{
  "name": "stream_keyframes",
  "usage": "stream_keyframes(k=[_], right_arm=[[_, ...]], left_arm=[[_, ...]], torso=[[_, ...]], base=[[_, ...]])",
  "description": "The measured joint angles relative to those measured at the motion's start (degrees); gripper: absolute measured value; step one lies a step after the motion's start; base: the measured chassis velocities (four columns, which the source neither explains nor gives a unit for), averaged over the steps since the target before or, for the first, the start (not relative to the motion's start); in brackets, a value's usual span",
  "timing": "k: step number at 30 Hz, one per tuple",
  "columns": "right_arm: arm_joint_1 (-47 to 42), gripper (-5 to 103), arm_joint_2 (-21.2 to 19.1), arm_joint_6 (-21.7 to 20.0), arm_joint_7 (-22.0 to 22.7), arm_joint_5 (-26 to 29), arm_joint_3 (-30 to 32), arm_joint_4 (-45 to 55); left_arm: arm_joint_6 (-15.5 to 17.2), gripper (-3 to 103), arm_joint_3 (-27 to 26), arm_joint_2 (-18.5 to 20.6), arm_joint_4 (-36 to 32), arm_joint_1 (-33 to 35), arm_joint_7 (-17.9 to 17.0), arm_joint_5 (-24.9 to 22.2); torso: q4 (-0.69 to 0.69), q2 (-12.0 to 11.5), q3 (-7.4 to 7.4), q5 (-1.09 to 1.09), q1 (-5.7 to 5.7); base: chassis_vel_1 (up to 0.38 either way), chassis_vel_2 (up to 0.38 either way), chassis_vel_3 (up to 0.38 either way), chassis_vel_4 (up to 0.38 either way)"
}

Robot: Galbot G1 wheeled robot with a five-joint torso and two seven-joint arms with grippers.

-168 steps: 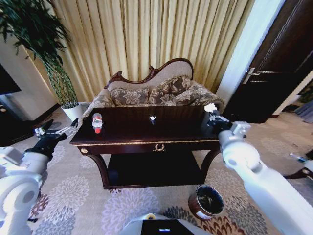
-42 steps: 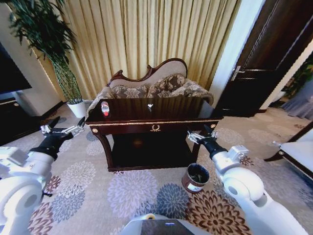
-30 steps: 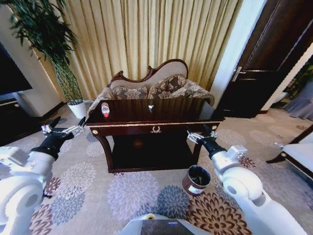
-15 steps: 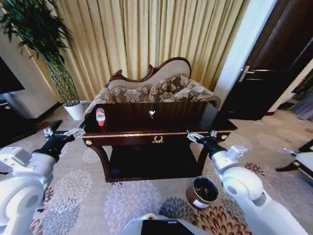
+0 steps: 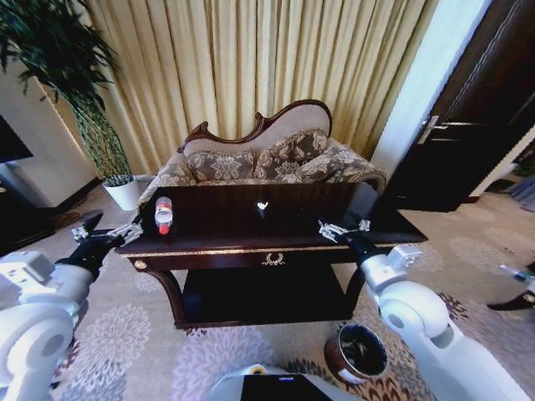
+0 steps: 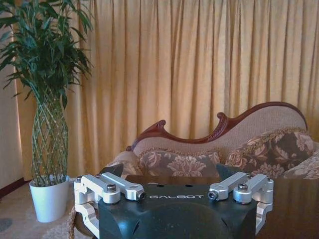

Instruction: Move to the front of the table and place the trash on the table into the trash bin.

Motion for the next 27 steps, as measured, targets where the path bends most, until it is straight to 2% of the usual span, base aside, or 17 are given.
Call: stream_keyframes(k=[5,8,9,12,13,16,20,23,24,26,27], right_arm=[[1.65,100,-2.52,0.61,0.41,0.83,-0.77,-1.51],[6.19,100,-6.59,-0.35,0.17,5.97,-2.3,-3.53],[6.19,100,-6.59,-0.35,0.17,5.97,-2.3,-3.53],[15.78,100,-12.88,-1.77,-1.71,13.71,-7.83,-8.62],[15.78,100,-12.88,-1.77,-1.71,13.71,-7.83,-8.62],[22.95,100,-16.0,-3.02,-2.54,18.79,-15.18,-11.7],[28.11,100,-17.06,-3.98,-2.75,22.05,-20.14,-13.08],[38.46,100,-16.97,-4.65,-2.75,24.56,-28.66,-16.11],[38.46,100,-16.97,-4.65,-2.75,24.56,-28.66,-16.11],[46.84,100,-15.17,-5.44,-2.33,26.35,-36.47,-19.2],[46.84,100,-15.17,-5.44,-2.33,26.35,-36.47,-19.2]], left_arm=[[-0.11,100,-0.01,-0.5,0.0,0.73,0.01,0.48],[-0.18,100,-0.16,-0.98,0.0,1.19,-0.16,0.74],[-0.18,100,-0.16,-0.98,0.0,1.19,-0.16,0.74],[-0.2,100,-1.06,-2.43,-0.01,2.42,-0.59,0.82],[-0.2,100,-1.06,-2.43,-0.01,2.42,-0.59,0.82],[-0.22,100,-2.25,-4.08,-0.01,3.78,-0.58,1.02],[-0.24,100,-3.2,-5.05,-0.01,4.67,-0.56,1.03],[-0.24,100,-4.79,-6.42,-0.01,5.97,-0.53,0.89],[-0.24,100,-4.79,-6.42,-0.01,5.97,-0.53,0.89],[-0.24,100,-5.97,-7.92,-0.01,7.19,-0.45,0.86],[-0.24,100,-5.97,-7.92,-0.01,7.19,-0.45,0.86]], torso=[[0.0,0.0,0.0,0.02,0.0],[0.0,0.01,-0.01,0.01,-0.02],[0.0,0.01,-0.01,0.01,-0.02],[0.01,0.01,-0.01,0.0,-0.04],[0.01,0.01,-0.01,0.0,-0.04],[0.02,0.0,0.0,0.02,-0.01],[0.0,0.0,0.0,0.0,-0.01],[0.0,0.01,-0.01,0.0,-0.02],[0.0,0.01,-0.01,0.0,-0.02],[0.02,0.0,0.0,0.0,-0.02],[0.02,0.0,0.0,0.0,-0.02]], base=[[-0.052,0.057,0.054,-0.061],[0.0,0.0,0.0,0.0],[0.0,0.0,0.0,0.0],[0.0,0.0,0.0,0.0],[0.0,0.0,0.0,0.0],[0.0,0.0,0.0,0.0],[0.0,0.0,0.0,0.0],[0.0,0.0,0.0,0.0],[0.0,0.0,0.0,0.0],[0.0,0.0,0.0,0.0],[0.0,0.0,0.0,0.0]])
